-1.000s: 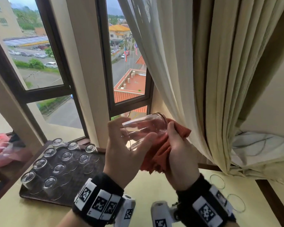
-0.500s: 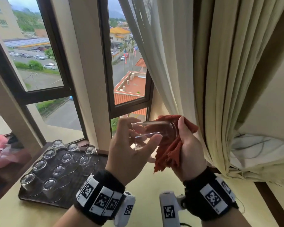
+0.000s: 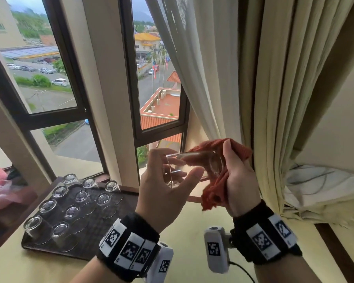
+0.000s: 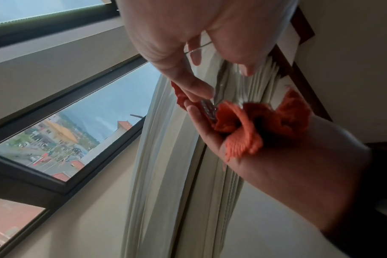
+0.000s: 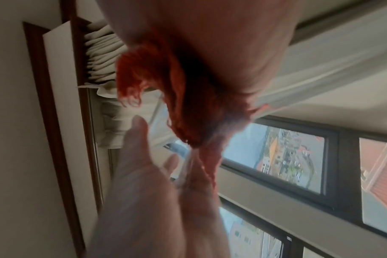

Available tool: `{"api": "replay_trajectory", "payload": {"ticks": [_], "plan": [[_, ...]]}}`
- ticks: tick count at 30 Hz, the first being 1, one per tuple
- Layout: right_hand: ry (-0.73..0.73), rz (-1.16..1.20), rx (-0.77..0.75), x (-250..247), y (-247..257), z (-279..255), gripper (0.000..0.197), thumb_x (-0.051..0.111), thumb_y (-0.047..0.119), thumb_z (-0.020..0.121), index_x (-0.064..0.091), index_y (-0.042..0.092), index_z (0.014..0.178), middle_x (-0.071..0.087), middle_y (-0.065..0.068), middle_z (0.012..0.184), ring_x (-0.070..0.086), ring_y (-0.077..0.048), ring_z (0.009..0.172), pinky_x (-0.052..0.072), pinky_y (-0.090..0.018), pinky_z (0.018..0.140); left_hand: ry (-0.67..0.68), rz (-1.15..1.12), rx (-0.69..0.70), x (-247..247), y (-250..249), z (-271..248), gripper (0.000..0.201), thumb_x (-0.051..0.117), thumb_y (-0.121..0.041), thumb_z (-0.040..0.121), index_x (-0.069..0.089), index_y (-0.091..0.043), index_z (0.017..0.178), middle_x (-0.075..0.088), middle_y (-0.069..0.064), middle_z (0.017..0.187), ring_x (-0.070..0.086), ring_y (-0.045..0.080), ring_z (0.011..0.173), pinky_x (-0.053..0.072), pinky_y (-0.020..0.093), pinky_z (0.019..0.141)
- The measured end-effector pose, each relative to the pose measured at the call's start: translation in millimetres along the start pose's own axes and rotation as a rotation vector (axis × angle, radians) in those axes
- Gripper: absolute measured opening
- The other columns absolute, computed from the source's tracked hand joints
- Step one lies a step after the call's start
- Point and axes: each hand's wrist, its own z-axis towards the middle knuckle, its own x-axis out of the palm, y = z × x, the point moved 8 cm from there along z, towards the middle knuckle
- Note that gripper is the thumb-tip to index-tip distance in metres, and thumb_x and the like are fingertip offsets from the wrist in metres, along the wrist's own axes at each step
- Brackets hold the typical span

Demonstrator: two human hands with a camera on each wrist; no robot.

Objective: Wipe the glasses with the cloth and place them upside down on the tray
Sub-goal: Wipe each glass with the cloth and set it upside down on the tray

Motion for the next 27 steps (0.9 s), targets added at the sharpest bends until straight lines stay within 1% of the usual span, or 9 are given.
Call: {"api": "replay_trajectory", "payload": {"ticks": [4, 7, 9, 12, 15, 18, 22, 25, 27], "plan": [[0.035, 0.201, 0.22, 9.6, -25.7, -19.3, 0.057, 0.056, 0.057, 0.092, 0.076, 0.01, 0.115, 0.078, -0.019, 0.111, 0.076, -0.038, 0.106, 0.052, -0.061, 0.107, -0.066, -0.032, -0.085, 1.3, 1.7, 6.4, 0.051, 0.081, -0.056, 0.079, 0.049, -0.03, 0.11, 0.072, 0.002, 0.098, 0.076, 0.008, 0.081, 0.058, 0.018, 0.063], [0.025, 0.124, 0.175, 12.7, -40.8, -28.4, 0.053, 0.056, 0.058, 0.089, 0.07, 0.016, 0.117, 0.081, -0.013, 0.1, 0.079, -0.036, 0.095, 0.06, -0.062, 0.093, -0.013, 0.019, -0.279, 2.0, 25.6, 12.9, 0.069, 0.074, -0.075, 0.072, 0.05, -0.029, 0.117, 0.074, -0.003, 0.1, 0.075, 0.007, 0.086, 0.066, 0.034, 0.073], [-0.016, 0.055, 0.132, 9.4, -43.3, -26.7, 0.056, 0.058, 0.058, 0.087, 0.068, 0.018, 0.125, 0.081, -0.011, 0.098, 0.079, -0.034, 0.091, 0.064, -0.052, 0.084, 0.078, 0.025, -0.44, 7.1, 41.0, 9.8, 0.077, 0.073, -0.079, 0.07, 0.053, -0.024, 0.121, 0.075, 0.0, 0.106, 0.077, 0.009, 0.088, 0.067, 0.039, 0.076], [-0.039, -0.084, 0.043, 2.6, -35.3, -18.3, 0.054, 0.057, 0.049, 0.099, 0.058, 0.022, 0.145, 0.076, -0.012, 0.118, 0.076, -0.035, 0.102, 0.064, -0.033, 0.068, 0.218, -0.076, -0.613, 22.9, 52.0, -1.5, 0.074, 0.079, -0.07, 0.069, 0.06, -0.016, 0.117, 0.078, 0.004, 0.103, 0.077, 0.008, 0.079, 0.065, 0.029, 0.072], [0.022, -0.208, -0.032, -0.7, -30.2, -11.0, 0.052, 0.053, 0.046, 0.103, 0.049, 0.033, 0.153, 0.069, -0.005, 0.137, 0.072, -0.028, 0.117, 0.064, -0.039, 0.089, 0.364, -0.164, -0.68, 35.8, 59.1, -9.4, 0.082, 0.086, -0.072, 0.074, 0.069, -0.005, 0.118, 0.081, 0.004, 0.092, 0.074, 0.013, 0.078, 0.059, 0.029, 0.079], [0.09, -0.338, -0.191, 2.9, -16.0, -13.9, 0.042, 0.05, 0.032, 0.108, 0.049, 0.039, 0.149, 0.062, 0.009, 0.142, 0.064, -0.006, 0.125, 0.056, -0.015, 0.091, 0.481, -0.286, -0.746, 45.9, 59.3, -18.8, 0.071, 0.087, -0.056, 0.082, 0.071, 0.002, 0.12, 0.08, 0.008, 0.098, 0.074, 0.017, 0.086, 0.055, 0.038, 0.091], [0.11, -0.361, -0.256, 0.3, -4.3, -16.8, 0.023, 0.055, 0.04, 0.096, 0.052, 0.037, 0.119, 0.072, 0.008, 0.109, 0.073, -0.001, 0.091, 0.056, -0.013, 0.07, 0.414, -0.385, -0.74, 45.2, 62.7, -21.5, 0.062, 0.093, -0.05, 0.077, 0.071, -0.004, 0.113, 0.074, 0.009, 0.097, 0.07, 0.018, 0.086, 0.058, 0.03, 0.082], [0.109, -0.421, -0.239, -6.5, -3.4, -17.4, 0.004, 0.057, 0.032, 0.106, 0.061, 0.032, 0.105, 0.069, 0.001, 0.075, 0.064, -0.011, 0.055, 0.05, -0.024, 0.052, 0.29, -0.442, -0.68, 38.4, 60.1, -14.5, 0.068, 0.089, -0.055, 0.066, 0.072, -0.006, 0.11, 0.071, 0.01, 0.096, 0.064, 0.026, 0.093, 0.055, 0.046, 0.096], [0.077, -0.415, -0.245, -11.4, -6.2, -18.1, 0.013, 0.056, 0.03, 0.107, 0.066, 0.031, 0.099, 0.068, 0.0, 0.068, 0.059, -0.013, 0.049, 0.047, -0.028, 0.049, 0.234, -0.52, -0.637, 33.1, 54.6, -7.6, 0.059, 0.088, -0.052, 0.072, 0.075, -0.008, 0.109, 0.074, 0.015, 0.103, 0.064, 0.032, 0.101, 0.05, 0.055, 0.108]]}}
